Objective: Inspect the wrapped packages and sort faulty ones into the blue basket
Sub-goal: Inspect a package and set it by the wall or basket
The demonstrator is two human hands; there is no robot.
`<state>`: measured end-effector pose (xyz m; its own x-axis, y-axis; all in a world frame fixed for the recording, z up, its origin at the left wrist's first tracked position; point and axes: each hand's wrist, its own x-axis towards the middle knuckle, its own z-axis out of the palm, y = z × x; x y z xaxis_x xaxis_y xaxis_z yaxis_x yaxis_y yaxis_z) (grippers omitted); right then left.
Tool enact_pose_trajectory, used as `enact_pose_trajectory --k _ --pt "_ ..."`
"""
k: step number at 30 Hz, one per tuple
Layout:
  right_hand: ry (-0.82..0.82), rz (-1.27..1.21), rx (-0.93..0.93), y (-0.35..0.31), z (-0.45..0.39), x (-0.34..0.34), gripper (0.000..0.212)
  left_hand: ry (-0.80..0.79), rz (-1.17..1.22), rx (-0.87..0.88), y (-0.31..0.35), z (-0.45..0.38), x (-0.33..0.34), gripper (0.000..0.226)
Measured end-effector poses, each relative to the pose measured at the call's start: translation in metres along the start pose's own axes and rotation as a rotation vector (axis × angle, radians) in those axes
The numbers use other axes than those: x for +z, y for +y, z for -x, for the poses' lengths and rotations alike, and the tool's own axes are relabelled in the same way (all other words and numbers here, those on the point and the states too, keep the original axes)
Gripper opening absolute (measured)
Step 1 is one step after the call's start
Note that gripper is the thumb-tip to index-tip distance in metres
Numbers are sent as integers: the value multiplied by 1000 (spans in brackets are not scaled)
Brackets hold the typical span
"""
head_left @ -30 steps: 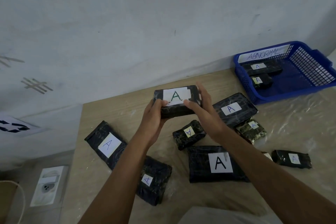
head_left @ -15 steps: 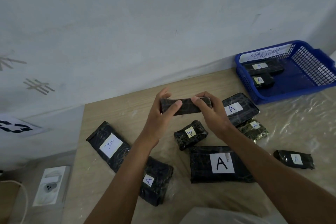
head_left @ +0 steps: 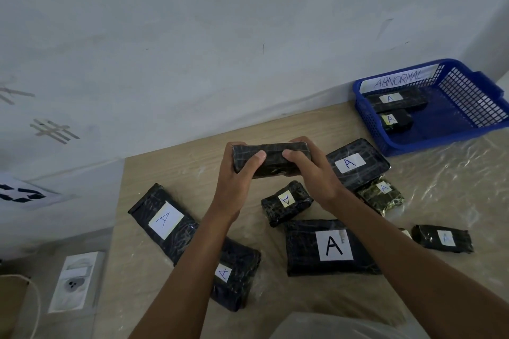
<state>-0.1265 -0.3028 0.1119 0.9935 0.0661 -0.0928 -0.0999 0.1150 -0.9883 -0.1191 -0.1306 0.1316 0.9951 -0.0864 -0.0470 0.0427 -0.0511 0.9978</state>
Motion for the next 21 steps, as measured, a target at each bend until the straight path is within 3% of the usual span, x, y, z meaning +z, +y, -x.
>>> enact_pose_trajectory --k 3,6,9,14,21 --pt "1 2 22 -3 0 1 45 49 -42 -41 2 0 1 19" --pt "-35 -55 70 -3 4 0 31 102 -74 -84 1 -2 1 17" --pt "-20 -48 94 -2 4 0 61 82 -60 -118 1 -2 1 11" --pt "106 -70 43 -1 1 3 25 -5 -54 -109 0 0 1 15" --pt "-37 128 37 4 9 -2 46 153 -101 -227 8 -8 3 34"
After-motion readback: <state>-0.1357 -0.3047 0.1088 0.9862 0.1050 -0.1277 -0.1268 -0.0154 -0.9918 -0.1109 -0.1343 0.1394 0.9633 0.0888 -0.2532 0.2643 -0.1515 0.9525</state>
